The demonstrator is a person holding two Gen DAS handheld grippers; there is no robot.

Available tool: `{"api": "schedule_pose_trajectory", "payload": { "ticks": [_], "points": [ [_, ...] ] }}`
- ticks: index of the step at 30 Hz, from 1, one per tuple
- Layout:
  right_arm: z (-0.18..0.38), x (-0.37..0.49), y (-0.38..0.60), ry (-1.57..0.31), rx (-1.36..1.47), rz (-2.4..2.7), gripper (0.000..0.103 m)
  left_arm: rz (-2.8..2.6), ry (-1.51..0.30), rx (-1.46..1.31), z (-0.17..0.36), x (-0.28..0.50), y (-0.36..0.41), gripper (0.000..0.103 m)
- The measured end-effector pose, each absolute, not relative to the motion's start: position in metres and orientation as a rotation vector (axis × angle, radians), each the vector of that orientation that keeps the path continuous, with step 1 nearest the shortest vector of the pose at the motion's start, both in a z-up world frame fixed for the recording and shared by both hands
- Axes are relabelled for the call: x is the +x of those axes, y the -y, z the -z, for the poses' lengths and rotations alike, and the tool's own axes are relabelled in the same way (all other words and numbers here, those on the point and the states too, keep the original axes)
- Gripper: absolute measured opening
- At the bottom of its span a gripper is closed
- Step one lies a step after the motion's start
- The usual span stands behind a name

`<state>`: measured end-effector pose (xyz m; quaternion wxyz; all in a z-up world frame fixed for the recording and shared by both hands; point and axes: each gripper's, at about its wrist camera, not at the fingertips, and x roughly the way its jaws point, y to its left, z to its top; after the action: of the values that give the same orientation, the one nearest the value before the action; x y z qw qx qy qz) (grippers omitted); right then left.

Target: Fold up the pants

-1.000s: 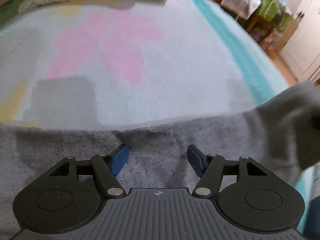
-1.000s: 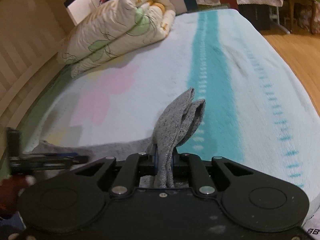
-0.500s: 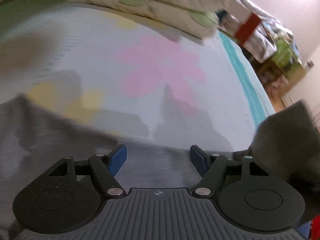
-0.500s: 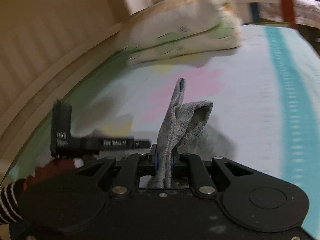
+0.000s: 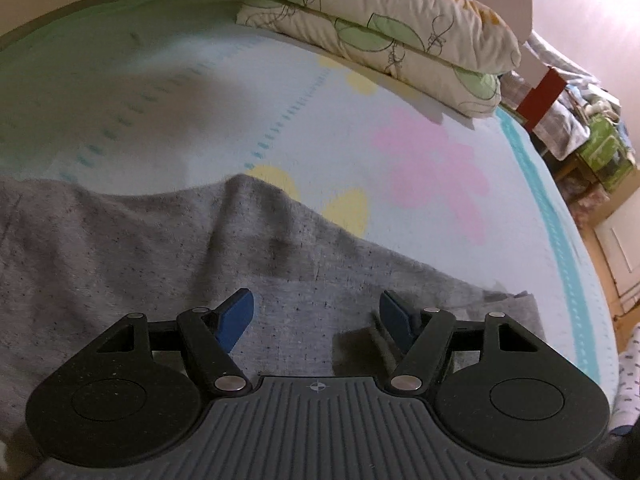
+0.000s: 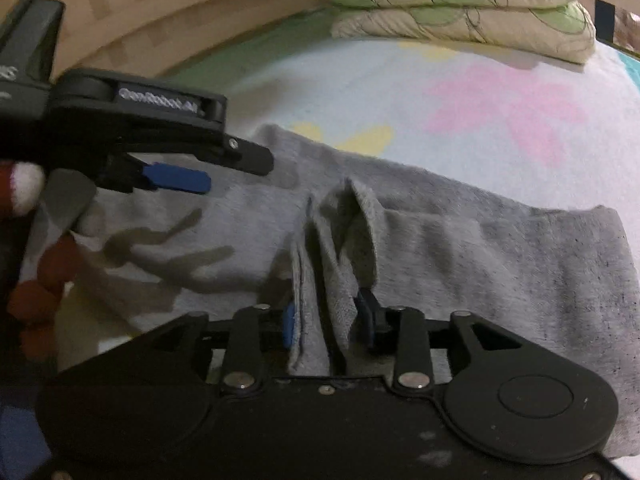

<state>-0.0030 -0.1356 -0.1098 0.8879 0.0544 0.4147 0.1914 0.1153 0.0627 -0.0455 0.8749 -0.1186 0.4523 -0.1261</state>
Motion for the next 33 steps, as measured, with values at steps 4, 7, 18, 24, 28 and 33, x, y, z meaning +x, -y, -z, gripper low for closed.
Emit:
{"api": "schedule_pose_trajectory", "payload": {
  "ticks": [4,7,18,24,28,33],
  "points": [
    [0.086,-0.012,0.155,-0.78,0.156,-0.442,0.035,0.284,-0.923,-0.27,0.04,0.112,-0.06,0.068],
    [0.073,-0.021,0.18,-0.746,0.172,-0.402,0.036,0.315,-0.914,-0.265,0.038,0.109,-0.048,0.068],
    [0.116,-0.062,0.283,-0.91,0.262,-0.04,0.027,0.42,-1.04,-0.126,0.081,0.078,0.002,0.068],
    [0.126,-0.081,0.285,-0.9,0.282,-0.035,0.026,0.447,-1.034,-0.005,0.102,0.067,0.008,0.07],
    [0.112,-0.061,0.278,-0.854,0.259,-0.036,0.031,0.457,-1.036,-0.055,0.105,0.069,0.003,0.076],
    [0.101,-0.026,0.278,-0.803,0.233,-0.032,0.036,0.464,-1.029,-0.075,0.107,0.064,0.0,0.079]
  ]
}}
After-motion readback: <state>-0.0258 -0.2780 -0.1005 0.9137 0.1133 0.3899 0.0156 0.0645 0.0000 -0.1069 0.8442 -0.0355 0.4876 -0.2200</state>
